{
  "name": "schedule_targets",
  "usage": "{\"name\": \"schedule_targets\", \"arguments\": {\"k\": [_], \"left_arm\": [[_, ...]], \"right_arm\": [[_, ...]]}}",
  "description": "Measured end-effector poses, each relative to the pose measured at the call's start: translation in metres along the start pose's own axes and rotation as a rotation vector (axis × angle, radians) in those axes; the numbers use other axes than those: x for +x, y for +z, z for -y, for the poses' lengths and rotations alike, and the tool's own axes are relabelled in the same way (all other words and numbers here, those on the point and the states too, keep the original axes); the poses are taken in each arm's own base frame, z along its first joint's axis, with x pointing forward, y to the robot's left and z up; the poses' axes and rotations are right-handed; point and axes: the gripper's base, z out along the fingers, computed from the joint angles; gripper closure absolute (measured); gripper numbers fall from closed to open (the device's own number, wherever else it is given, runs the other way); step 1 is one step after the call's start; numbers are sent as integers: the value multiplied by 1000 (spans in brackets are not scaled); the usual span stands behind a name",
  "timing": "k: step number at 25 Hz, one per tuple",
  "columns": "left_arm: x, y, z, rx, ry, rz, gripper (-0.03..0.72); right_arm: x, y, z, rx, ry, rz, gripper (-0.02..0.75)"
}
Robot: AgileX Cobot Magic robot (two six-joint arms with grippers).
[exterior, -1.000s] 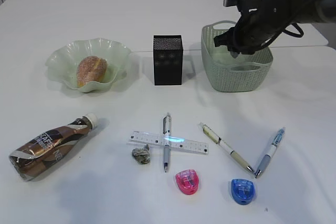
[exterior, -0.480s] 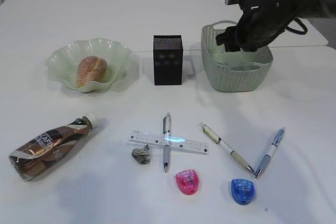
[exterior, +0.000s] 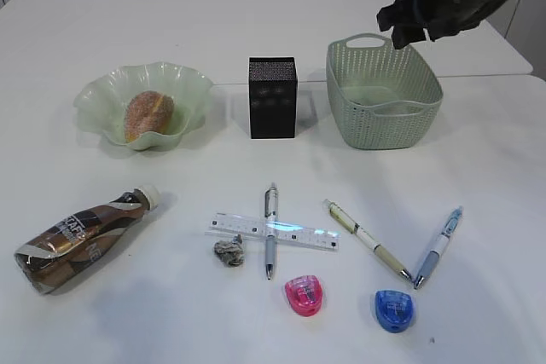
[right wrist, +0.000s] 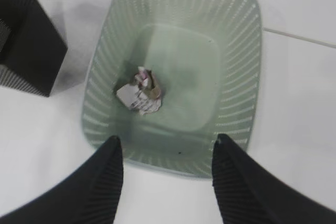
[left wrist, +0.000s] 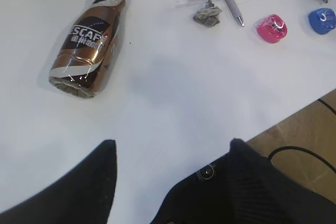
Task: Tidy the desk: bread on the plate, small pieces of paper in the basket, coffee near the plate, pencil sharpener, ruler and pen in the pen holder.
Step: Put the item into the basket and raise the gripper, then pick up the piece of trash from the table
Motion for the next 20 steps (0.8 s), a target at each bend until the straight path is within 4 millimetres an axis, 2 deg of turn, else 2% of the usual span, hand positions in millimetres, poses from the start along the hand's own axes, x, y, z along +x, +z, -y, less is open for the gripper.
{"name": "schedule_targets", "arguments": {"k": [2, 3, 5, 9, 11, 12, 13, 14, 20], "left_arm": [[-1, 0, -1, -10, 6, 9, 221], [-1, 0, -1, -15, 10, 11, 221], [-1, 0, -2, -27, 16, 12, 221], [-3, 0, -4, -48, 30, 33, 221], [-3, 0, -5, -56, 36, 36, 221], [-3, 0, -5, -60, 38, 38, 221], [-4, 0, -6, -64, 41, 43, 221], [-4, 0, -6, -67, 43, 49, 221], [-7, 0, -8, -95, 62, 73, 221]], "right_arm": [[0, -8, -4, -15, -24, -14, 300], [1, -19, -17, -53, -82, -44, 300], [1, -29, -31, -81, -126, -55, 300], [5, -47, -72, -166, -237, -88, 300], [7, -48, -75, -175, -259, -111, 300], [13, -53, -96, -229, -301, -150, 300], [15, -54, -101, -241, -311, -158, 300], [20, -59, -114, -274, -341, -192, 300], [32, -66, -130, -360, -367, -303, 300]]}}
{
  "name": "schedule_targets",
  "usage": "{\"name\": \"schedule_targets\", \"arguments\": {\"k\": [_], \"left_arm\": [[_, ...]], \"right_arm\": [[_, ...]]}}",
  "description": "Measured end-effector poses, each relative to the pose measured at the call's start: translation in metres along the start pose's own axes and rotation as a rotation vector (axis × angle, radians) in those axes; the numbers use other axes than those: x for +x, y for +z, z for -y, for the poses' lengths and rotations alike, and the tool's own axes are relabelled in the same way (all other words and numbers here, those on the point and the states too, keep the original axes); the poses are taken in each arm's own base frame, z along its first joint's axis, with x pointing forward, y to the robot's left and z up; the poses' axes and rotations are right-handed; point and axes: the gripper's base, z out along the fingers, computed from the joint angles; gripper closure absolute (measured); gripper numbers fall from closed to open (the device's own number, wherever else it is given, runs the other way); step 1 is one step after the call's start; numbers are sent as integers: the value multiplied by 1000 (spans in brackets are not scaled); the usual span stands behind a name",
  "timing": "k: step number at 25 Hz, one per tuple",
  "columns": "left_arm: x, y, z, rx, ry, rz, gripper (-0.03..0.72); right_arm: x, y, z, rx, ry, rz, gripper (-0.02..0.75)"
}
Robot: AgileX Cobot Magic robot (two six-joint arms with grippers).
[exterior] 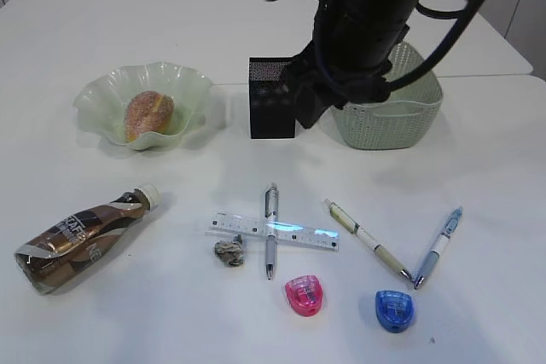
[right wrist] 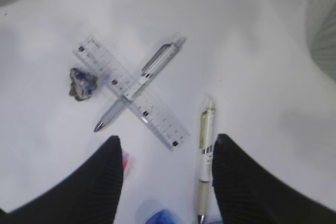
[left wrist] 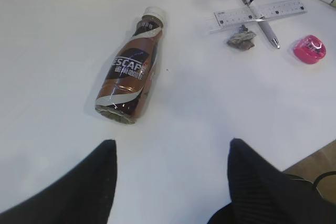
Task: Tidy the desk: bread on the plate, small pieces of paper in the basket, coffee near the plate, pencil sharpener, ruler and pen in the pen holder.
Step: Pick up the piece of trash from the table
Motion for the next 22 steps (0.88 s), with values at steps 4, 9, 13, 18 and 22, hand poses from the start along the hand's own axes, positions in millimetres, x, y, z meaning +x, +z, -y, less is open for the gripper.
{"name": "schedule_targets", "arguments": {"k": [4, 9, 13, 18, 22], "left_arm": [[-1, 0, 0, -5, 3, 11, 221], [-2, 0, -1, -8, 5, 26, 221], [-3, 0, -1, -9, 5, 32, 221], [-3, 0, -1, -9, 5, 32, 221], [-3, 0, -1, -9, 5, 32, 221]], "right_arm": [[4, 0, -10, -89, -23, -41, 300], [3, 0, -33, -149, -146, -57, 300], [2, 1, -53, -171, -209, -59, 300], [2, 2, -69, -185, -251, -61, 300], [2, 2, -77, -192, -270, -62, 300]]}}
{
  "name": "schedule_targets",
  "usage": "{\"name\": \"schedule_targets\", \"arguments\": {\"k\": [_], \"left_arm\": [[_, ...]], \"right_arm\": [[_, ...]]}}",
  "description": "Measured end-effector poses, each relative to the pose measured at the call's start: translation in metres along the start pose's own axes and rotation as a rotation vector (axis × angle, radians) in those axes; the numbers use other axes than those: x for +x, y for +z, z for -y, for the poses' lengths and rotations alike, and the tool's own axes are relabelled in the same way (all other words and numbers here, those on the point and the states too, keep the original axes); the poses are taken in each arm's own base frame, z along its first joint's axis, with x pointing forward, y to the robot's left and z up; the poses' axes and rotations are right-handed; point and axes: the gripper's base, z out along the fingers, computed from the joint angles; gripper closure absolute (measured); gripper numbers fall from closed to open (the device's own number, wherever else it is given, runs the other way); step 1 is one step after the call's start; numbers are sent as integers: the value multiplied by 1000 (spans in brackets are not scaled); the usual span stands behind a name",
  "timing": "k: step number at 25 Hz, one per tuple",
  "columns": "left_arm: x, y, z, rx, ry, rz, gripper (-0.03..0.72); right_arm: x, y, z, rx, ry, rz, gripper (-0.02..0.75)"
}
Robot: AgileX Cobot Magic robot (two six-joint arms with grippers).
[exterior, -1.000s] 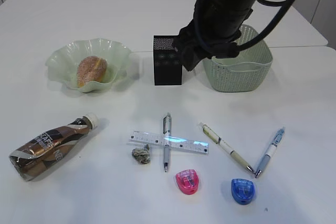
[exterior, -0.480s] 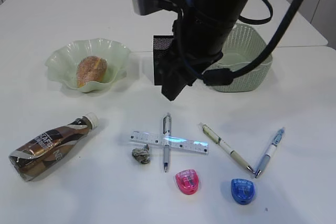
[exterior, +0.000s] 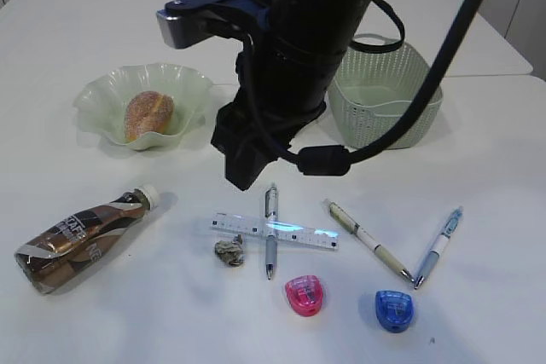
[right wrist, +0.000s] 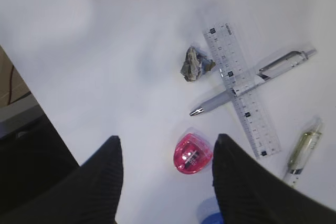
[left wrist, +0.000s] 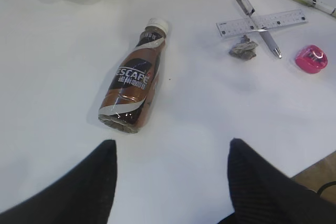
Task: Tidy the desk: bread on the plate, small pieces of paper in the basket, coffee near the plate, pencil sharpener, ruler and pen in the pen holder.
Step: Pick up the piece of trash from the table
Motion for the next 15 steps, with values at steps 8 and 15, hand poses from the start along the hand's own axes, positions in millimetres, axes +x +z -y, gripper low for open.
{"name": "schedule_targets", "arguments": {"k": [8, 15], "left_arm": [[0, 1, 1, 9, -8, -2, 221], [-1, 1, 1, 8, -8, 0, 222]], "right_arm": [[4, -1, 13, 84, 22, -29, 300], [2, -2, 7, 20, 31, -3, 300]]}}
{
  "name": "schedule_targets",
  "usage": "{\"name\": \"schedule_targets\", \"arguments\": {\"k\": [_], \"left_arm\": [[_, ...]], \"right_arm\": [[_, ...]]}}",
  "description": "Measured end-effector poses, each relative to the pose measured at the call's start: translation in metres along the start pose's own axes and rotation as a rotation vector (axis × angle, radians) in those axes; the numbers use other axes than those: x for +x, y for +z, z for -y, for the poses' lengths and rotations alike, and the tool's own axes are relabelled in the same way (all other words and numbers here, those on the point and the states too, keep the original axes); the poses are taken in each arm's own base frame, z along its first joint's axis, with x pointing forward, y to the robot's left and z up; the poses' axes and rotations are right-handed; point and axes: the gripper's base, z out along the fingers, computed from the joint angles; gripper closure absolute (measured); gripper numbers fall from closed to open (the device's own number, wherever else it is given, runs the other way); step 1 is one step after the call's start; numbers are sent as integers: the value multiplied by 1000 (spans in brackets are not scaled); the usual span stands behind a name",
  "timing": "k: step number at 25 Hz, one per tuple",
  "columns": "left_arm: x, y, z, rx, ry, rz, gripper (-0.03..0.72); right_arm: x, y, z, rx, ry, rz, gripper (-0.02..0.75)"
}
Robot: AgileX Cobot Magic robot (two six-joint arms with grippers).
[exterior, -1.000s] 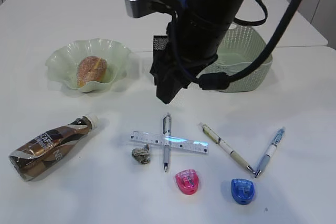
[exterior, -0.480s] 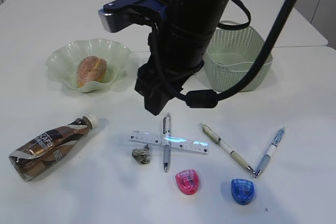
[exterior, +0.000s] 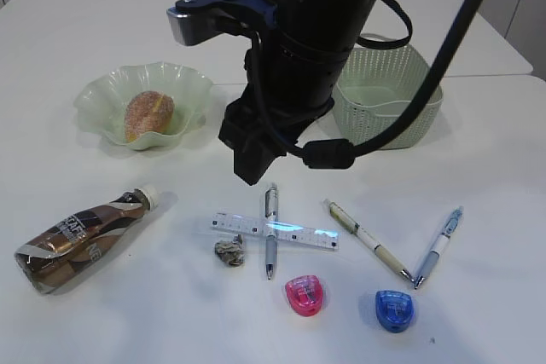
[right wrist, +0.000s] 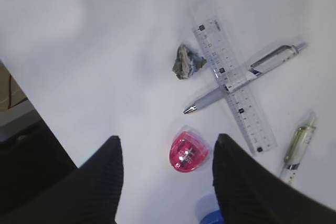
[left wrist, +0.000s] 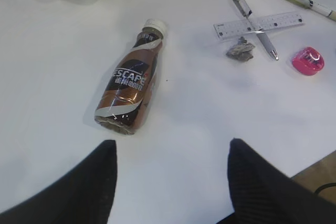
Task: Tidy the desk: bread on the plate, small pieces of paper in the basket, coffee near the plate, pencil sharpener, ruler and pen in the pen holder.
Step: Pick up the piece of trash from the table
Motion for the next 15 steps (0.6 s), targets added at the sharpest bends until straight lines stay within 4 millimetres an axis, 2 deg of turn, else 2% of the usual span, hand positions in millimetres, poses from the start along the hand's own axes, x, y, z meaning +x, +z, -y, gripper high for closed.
{"name": "schedule_targets", "arguments": {"k": [4, 9, 11, 12, 13, 14, 15], "left_arm": [[-1, 0, 0, -1, 0, 11, 221], [-1, 0, 0, -1, 0, 12, 222], [-1, 0, 0, -1, 0, 14, 222], [-1, 0, 0, -1, 0, 14, 222], [-1, 0, 0, -1, 0, 15, 222], [-1, 0, 0, -1, 0, 15, 222], [-1, 0, 0, -1, 0, 15, 222]], "right_arm": [[-2, 1, -7, -33, -25, 11, 300], [-8, 26, -23, -72, 9, -43, 300], [-9, 38, -25, -75, 100, -76, 300], [-9, 38, -24, -63, 212, -82, 300], [-9, 49, -24, -67, 224, -109, 300], [-9, 49, -24, -67, 224, -109, 300], [-11, 58, -22, -53, 355, -110, 316]]}}
